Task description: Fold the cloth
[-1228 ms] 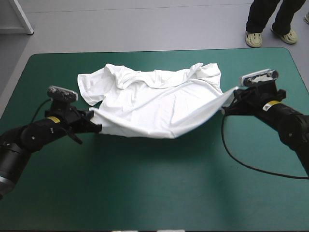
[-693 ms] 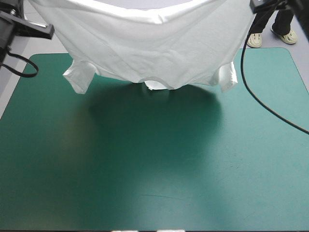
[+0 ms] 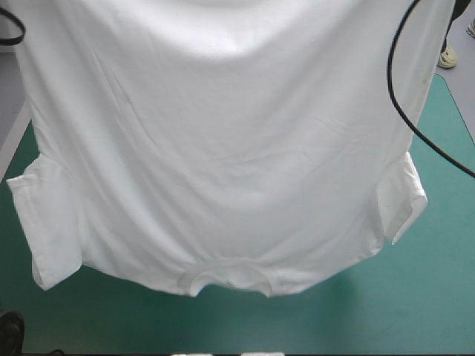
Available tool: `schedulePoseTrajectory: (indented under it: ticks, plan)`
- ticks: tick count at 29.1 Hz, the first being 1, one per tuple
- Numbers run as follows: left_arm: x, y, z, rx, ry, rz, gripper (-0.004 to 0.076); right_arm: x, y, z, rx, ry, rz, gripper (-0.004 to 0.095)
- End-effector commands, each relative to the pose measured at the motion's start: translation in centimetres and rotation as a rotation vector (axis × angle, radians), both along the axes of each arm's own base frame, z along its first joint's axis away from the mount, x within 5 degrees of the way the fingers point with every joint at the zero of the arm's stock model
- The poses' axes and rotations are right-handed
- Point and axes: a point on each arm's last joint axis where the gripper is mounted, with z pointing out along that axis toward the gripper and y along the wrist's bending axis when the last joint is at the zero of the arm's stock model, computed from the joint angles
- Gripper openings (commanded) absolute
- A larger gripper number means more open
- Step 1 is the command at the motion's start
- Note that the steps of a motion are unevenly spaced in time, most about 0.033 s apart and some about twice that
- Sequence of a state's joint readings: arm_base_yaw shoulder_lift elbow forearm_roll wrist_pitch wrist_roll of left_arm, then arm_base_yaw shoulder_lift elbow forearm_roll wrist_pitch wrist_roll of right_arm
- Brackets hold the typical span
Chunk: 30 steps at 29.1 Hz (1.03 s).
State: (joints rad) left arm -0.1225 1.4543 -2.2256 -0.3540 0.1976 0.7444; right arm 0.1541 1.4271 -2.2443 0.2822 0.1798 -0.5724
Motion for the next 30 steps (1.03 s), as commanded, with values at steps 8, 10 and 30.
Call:
schedulePoseTrajectory:
  ticks: [8, 10, 30]
  plan:
    - [9.1, -0.6, -3.0, -0.019, -0.029, 0.070, 0.0020, 12.1, 1.4, -4.2, 0.020, 0.045, -0.029, -0.0018]
    - [10.4, -0.8, -3.0, -0.014, -0.041, 0.069, 0.0020, 12.7, 1.4, -3.8, 0.024, 0.006, -0.034, -0.0018]
    - [16.8, -0.4, -9.2, -0.066, 0.431, -0.084, 0.0019, 17.1, 0.6, -8.4, -0.031, 0.445, 0.079, 0.0005]
